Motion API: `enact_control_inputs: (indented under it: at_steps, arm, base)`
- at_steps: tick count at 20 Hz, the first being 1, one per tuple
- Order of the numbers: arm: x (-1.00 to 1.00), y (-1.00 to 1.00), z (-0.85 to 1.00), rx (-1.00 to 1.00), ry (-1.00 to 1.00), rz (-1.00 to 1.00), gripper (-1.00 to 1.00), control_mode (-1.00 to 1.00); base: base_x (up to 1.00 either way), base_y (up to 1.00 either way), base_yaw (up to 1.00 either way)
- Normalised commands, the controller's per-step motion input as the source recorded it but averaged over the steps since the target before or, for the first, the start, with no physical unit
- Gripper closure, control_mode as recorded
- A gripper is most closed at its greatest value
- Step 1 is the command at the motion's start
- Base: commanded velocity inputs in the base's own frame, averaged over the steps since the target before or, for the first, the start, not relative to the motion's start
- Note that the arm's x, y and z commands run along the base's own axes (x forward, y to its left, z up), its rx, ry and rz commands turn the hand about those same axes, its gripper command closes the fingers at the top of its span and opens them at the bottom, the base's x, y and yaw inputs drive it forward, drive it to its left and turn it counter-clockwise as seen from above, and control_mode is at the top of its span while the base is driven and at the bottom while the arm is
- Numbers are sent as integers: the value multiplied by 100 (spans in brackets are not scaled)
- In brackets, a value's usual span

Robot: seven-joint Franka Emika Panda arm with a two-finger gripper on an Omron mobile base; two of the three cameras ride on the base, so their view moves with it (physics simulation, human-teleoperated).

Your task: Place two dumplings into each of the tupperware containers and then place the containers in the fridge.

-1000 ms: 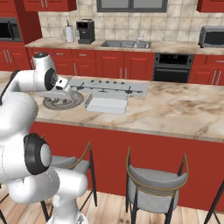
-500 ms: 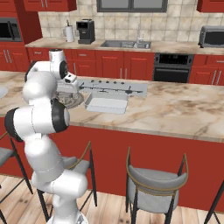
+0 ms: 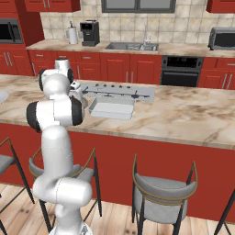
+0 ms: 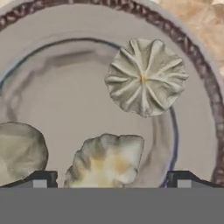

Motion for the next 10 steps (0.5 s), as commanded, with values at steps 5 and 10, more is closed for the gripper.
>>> enact_control_inputs:
  at_steps: [5,10]
  arm:
    - [27,6,-42,0,6,0,-100,-100]
    - [0,0,-18,0,4,0,-100,-100]
  base:
    - [0,0,0]
    - [0,0,0]
